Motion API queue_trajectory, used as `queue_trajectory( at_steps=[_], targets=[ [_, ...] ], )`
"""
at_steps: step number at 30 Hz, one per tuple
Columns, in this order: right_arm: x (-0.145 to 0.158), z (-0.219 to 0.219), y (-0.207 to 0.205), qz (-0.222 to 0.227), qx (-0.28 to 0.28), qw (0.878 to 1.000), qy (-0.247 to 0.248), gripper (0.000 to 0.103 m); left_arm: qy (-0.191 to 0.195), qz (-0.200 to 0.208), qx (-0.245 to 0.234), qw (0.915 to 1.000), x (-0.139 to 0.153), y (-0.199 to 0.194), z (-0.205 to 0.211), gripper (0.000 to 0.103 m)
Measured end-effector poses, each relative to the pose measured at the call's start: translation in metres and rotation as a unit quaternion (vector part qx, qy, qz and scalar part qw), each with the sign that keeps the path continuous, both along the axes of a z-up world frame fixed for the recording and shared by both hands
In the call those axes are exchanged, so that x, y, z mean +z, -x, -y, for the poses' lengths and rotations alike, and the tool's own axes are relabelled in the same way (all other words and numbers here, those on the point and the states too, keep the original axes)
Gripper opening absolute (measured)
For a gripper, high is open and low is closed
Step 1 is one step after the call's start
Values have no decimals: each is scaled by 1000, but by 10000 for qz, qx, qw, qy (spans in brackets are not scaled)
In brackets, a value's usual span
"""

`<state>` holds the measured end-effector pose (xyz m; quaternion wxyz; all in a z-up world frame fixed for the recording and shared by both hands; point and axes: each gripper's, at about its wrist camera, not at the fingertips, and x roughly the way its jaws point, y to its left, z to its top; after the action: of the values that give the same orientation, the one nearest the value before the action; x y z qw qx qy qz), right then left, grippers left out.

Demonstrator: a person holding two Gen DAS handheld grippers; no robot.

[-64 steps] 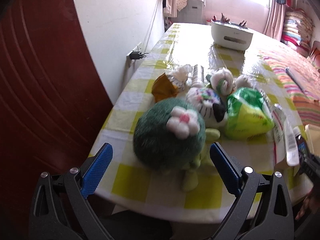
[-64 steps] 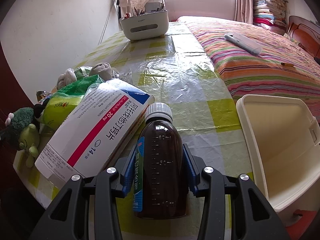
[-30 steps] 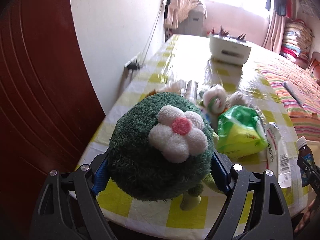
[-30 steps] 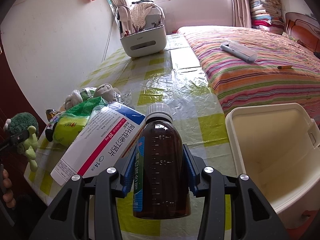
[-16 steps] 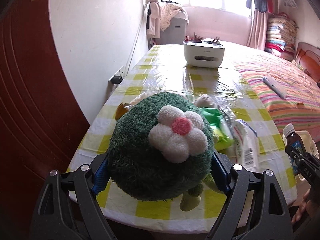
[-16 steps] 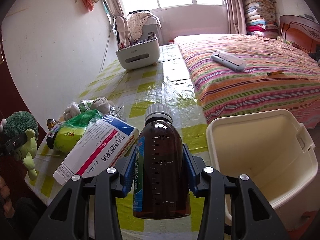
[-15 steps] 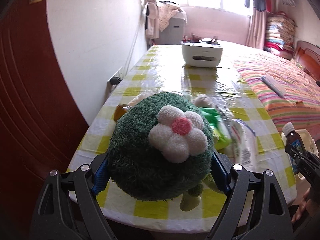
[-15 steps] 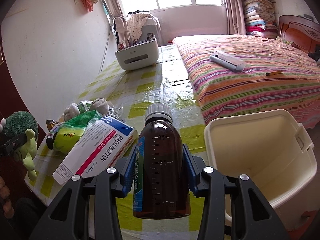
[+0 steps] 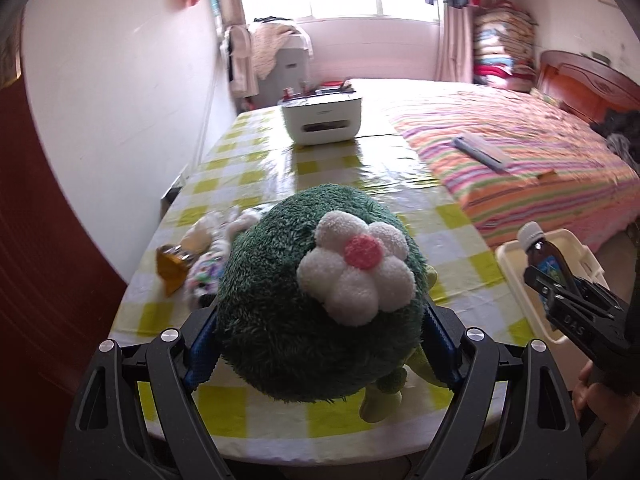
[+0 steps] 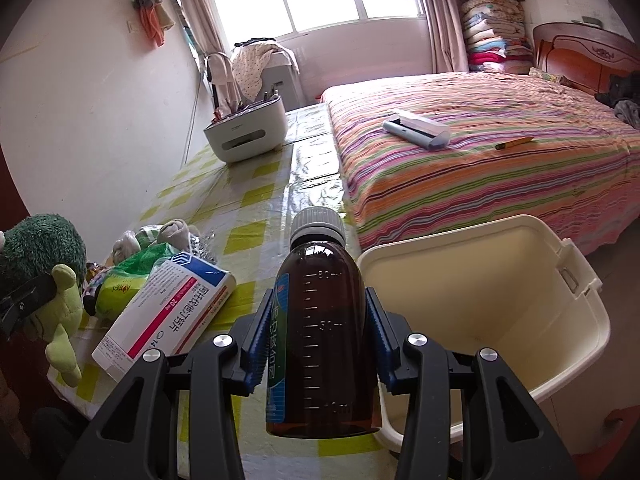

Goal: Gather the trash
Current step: 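Carry the bottle over the cream bin and open the right tool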

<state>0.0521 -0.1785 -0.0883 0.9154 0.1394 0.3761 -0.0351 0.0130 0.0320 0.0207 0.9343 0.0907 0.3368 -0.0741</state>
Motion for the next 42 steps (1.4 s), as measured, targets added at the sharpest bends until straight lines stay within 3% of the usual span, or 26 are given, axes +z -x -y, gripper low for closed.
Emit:
queue_trajectory(
  at_steps=[16, 34, 37, 39, 42],
  targets=[
    [-1, 57, 17, 25, -575, 9983, -88, 42, -212, -138, -962, 9950, -11, 6, 98, 82],
    [-13, 109, 25, -194, -1280, 9913, -247, 42, -324, -294, -1583, 9864, -28, 0, 162, 82],
    [-13, 114, 26, -159, -1339, 9904, -315, 46, -298, -344, -1626, 9856, -31, -2, 170, 82],
    [-13, 116, 27, -140, -1395, 9898, -251, 58, -301, -363, -1655, 9851, -33, -5, 175, 82],
    [-11, 125, 33, 16, -1552, 9871, -402, 60, -298, -409, -1699, 9842, -38, -7, 180, 82]
  ],
)
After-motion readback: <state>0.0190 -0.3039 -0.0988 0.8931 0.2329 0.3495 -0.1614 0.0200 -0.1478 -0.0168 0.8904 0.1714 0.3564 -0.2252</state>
